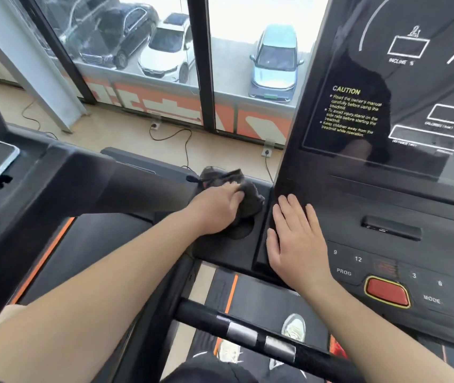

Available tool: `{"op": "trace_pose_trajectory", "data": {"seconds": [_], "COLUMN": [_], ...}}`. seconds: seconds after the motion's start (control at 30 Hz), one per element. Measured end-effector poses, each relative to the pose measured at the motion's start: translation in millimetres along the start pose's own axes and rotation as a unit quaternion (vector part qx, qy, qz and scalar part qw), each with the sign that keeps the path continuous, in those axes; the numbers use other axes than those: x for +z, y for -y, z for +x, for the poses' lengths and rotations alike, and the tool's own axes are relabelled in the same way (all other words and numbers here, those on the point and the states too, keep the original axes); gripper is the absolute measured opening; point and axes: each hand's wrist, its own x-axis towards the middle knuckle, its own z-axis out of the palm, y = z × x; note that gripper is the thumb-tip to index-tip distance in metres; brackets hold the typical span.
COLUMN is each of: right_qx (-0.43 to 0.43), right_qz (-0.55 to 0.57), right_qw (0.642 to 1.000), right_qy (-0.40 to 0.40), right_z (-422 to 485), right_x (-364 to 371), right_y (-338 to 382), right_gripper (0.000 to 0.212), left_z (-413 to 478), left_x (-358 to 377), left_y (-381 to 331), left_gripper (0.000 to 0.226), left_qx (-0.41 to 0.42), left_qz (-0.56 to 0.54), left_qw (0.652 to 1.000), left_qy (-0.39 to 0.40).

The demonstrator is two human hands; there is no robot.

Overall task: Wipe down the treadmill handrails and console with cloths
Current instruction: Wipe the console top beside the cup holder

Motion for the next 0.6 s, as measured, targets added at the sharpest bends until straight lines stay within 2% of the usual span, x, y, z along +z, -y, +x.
{"op": "trace_pose_trajectory", "data": {"seconds": [0.13, 0.2, 0.27, 0.37, 0.5, 0.6], "right_qx": [-0.010, -0.016, -0.020, -0.003, 0.008, 0.010], "right_qz": [-0.023, -0.021, -0.021, -0.013, 0.009, 0.022], "right_qw": [1.000, 0.999, 0.999, 1.000, 1.000, 0.999], "right_qy": [0.014, 0.026, 0.029, 0.024, 0.022, 0.026], "right_z": [-7.5, -6.4, -7.1, -7.6, -8.0, -6.8], "right_x": [3.7, 6.4, 7.3, 5.0, 4.5, 2.9], "right_y": [-1.8, -1.8, -2.4, -1.4, 0.6, -1.3], "right_gripper": [0.057, 0.060, 0.061, 0.057, 0.057, 0.056], "left_z": [-62.0, -83.8, -91.3, -90.9, -87.8, -87.9], "left_x": [34.7, 70.3, 104.4, 114.1, 91.7, 109.3], "left_y": [-15.7, -26.1, -24.8, 1.5, 55.3, 26.0], "left_gripper": [0.045, 0.050, 0.059, 0.060, 0.061, 0.063], "left_qx": [0.030, 0.069, 0.087, 0.094, -0.013, -0.072], "left_qz": [0.010, 0.072, 0.151, 0.204, 0.235, 0.189], "left_qw": [0.999, 0.991, 0.983, 0.970, 0.959, 0.963], "left_qy": [-0.038, -0.084, -0.058, -0.090, -0.157, -0.177]}}
